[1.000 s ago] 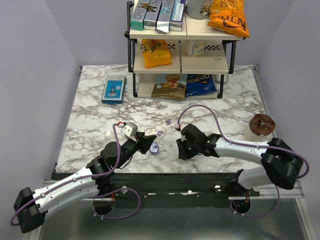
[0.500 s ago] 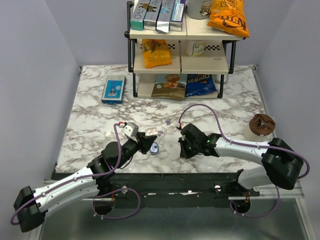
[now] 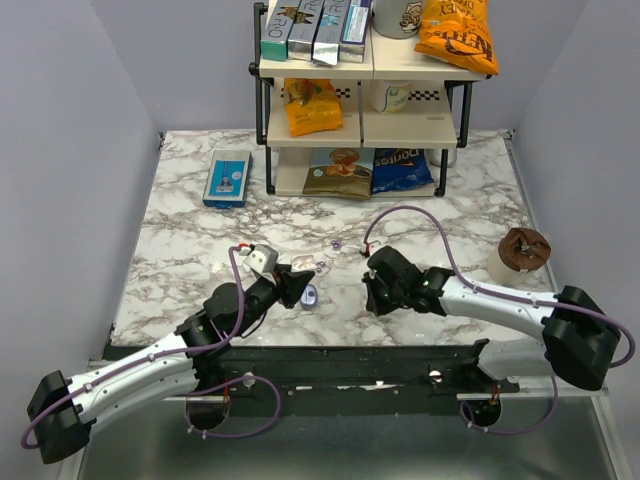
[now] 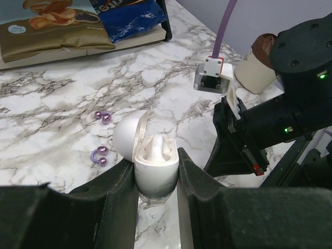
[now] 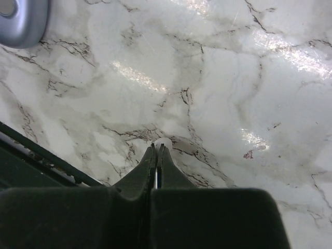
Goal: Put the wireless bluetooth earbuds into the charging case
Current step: Pick up the earbud from the center of the board, then place the earbud in the charging case.
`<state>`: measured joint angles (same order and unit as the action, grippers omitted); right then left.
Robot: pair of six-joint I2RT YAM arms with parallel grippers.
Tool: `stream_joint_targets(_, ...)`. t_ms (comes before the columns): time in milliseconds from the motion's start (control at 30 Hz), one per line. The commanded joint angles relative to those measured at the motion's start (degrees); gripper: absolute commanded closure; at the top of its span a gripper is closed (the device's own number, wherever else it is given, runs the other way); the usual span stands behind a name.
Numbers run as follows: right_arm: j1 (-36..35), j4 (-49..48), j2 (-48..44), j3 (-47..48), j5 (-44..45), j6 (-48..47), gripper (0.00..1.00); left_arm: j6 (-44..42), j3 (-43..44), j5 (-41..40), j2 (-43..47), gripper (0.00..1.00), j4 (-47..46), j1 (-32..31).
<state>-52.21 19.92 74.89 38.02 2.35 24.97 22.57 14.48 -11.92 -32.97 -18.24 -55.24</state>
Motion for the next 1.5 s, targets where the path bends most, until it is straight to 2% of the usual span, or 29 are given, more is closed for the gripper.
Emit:
stream_joint_targets(0, 0.3, 2.4, -5.4, 1.9, 0.4, -0.9, 0.99, 0.7, -0.4, -0.1, 0.0, 1.0, -2.2, -0.3)
stream_joint_targets(167, 0.3, 4.3, -17.9, 5.9, -6.3, -4.8, 0.99, 1.0, -0.3, 1.8, 0.5, 1.0, -3.1, -0.3)
stream_joint_targets(367, 0.4, 10.0, -25.1, 14.0, -16.7, -10.0, 0.99, -1.3, 3.4, 9.7, -2.8, 1.0, -3.6, -0.1)
stream_joint_targets(500, 0.4, 12.1, -29.1, 17.3, -22.6, -10.7, 0.99, -3.1, 6.1, 22.4, -6.5, 1.0, -5.1, 0.1)
stream_joint_targets(667, 0.4, 14.6, -30.9, 19.4, -28.1, -12.0, 0.99, -5.9, 9.2, 32.3, -10.6, 1.0, -8.1, 0.6)
stream_joint_targets(867, 0.4, 16.3, -31.5, 18.7, -28.5, -13.3, 0.99, -7.2, 12.7, 40.5, -16.9, 1.0, -10.3, 1.2)
stream_joint_targets(1133, 0.4, 12.0, -33.7, 16.7, -28.4, -12.0, 0.99, -7.9, 12.8, 44.1, -20.7, 1.0, -15.8, 1.4)
stream_joint_targets(1467, 0.3, 10.1, -32.0, 15.2, -27.7, -12.8, 0.99, -6.2, 10.9, 48.5, -22.0, 1.0, -24.0, 1.4)
